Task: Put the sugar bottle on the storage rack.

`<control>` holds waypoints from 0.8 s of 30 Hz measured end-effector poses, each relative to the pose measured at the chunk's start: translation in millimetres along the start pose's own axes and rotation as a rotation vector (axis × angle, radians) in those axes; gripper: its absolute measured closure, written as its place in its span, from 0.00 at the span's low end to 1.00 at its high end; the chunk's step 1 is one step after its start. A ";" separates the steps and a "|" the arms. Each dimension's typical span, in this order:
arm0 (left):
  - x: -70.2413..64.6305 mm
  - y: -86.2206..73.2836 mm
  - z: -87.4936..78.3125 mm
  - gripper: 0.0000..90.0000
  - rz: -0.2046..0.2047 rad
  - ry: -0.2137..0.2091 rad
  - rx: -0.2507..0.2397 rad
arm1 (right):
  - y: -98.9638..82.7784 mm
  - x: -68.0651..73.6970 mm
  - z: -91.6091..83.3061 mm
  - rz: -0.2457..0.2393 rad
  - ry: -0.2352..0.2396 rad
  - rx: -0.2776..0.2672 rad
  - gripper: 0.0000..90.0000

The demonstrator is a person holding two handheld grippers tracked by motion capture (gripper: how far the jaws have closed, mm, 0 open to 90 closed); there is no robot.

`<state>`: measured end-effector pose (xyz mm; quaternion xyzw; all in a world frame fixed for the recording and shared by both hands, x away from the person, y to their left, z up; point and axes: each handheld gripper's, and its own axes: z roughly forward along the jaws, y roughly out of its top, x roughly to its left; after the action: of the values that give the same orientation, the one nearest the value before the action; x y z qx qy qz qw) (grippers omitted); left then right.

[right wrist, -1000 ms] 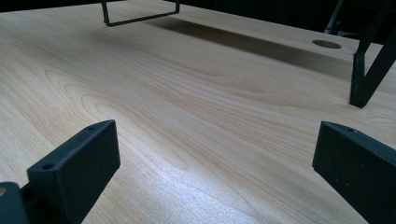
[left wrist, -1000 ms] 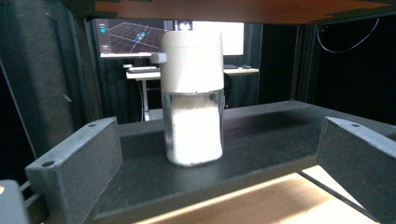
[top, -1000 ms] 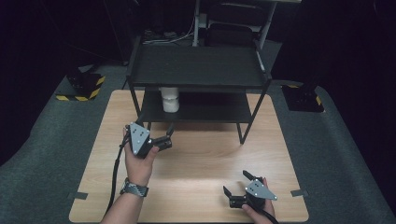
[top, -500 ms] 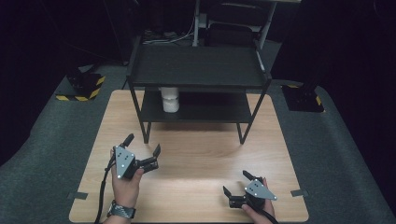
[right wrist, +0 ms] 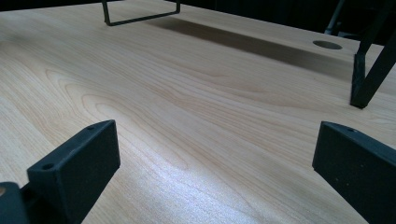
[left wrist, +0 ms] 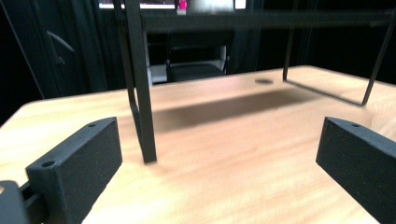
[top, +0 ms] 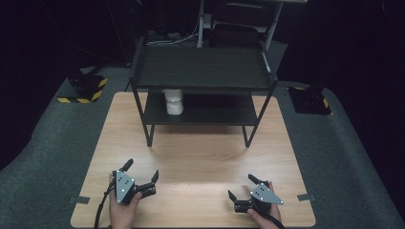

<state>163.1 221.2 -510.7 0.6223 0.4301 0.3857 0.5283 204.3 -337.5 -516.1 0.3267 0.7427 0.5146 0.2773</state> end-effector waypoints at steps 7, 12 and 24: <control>-1.9 -5.8 -2.8 0.01 -0.003 -0.010 0.102 | -0.3 0.1 0.0 -0.001 -0.001 -0.001 0.01; -1.0 -5.5 -2.9 0.01 0.002 -0.014 0.165 | -0.6 1.0 -0.5 -0.003 -0.004 -0.002 0.01; 6.2 1.1 1.3 0.01 -0.001 -0.034 0.260 | 0.2 4.4 -0.1 -0.016 -0.017 0.006 0.01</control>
<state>166.5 226.5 -509.7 0.6916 0.4677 0.3158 0.4508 201.5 -334.1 -516.2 0.3259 0.7443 0.5074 0.2870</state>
